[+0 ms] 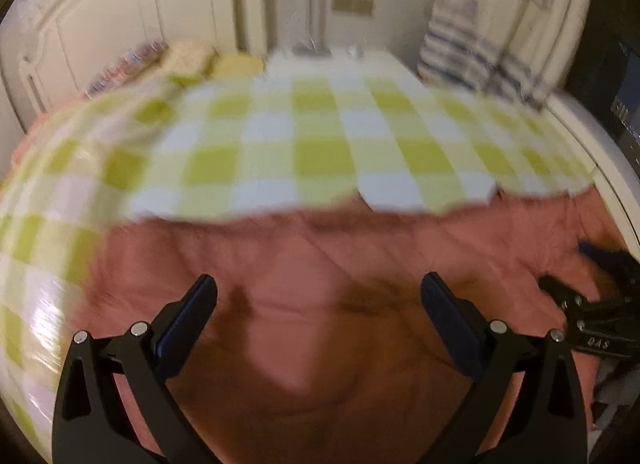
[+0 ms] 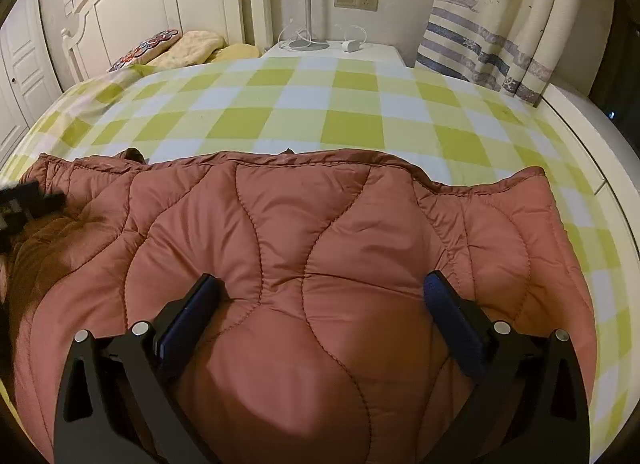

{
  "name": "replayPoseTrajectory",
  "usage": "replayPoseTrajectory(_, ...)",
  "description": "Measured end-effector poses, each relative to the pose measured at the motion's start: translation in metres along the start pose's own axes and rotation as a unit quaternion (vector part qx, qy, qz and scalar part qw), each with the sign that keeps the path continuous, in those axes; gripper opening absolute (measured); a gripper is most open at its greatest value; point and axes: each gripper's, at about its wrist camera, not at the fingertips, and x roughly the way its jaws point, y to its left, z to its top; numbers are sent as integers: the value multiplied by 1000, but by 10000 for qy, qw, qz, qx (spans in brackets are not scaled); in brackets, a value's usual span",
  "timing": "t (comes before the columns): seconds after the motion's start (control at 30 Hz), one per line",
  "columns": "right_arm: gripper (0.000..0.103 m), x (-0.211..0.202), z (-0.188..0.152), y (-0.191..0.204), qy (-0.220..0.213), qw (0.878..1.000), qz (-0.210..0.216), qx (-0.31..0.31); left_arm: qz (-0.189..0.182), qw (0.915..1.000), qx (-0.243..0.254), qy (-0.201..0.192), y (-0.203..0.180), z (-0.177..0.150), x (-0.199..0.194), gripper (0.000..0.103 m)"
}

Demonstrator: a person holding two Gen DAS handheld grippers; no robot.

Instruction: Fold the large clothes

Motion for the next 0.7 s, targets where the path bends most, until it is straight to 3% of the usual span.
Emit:
replayPoseTrajectory(0.07, 98, 0, -1, 0, 4, 10000, 4, 3, 135, 9983, -539, 167, 42, 0, 13, 101)
replayPoseTrajectory(0.1, 99, 0, -1, 0, 2, 10000, 5, 2, 69, 9968, -726, 332, 54, -3, 22, 101)
replayPoseTrajectory(0.13, 99, 0, -1, 1, -5, 10000, 33, -1, -234, 9924, -1033, 624, 72, -9, 37, 101)
replayPoseTrajectory(0.17, 99, 1, 0, 1, -6, 10000, 37, -11, -447, 9902, -1171, 614, 80, -12, 40, 101)
replayPoseTrajectory(0.3, 98, 2, -2, 1, -10, 10000, 12, -15, -117, 9946, -897, 500, 69, -9, 36, 101)
replayPoseTrajectory(0.37, 98, 1, -1, 1, -17, 10000, 5, -21, 17, 9940, -1057, 273, 76, -8, 25, 100)
replayPoseTrajectory(0.43, 98, 1, -1, 0, -17, 10000, 21, -17, 205, 9882, -1515, 24, 96, -14, 10, 100)
replayPoseTrajectory(0.53, 99, 1, -1, 1, -16, 10000, 22, -15, 375, 9796, -1974, 29, 117, -29, 9, 100)
replayPoseTrajectory(0.6, 99, 0, -2, 2, -23, 10000, 27, -16, 278, 9805, -1937, 156, 120, -30, 16, 100)
replayPoseTrajectory(0.7, 98, 0, -1, 1, -28, 10000, 13, -8, 425, 9815, -1864, -33, 116, -28, 10, 98)
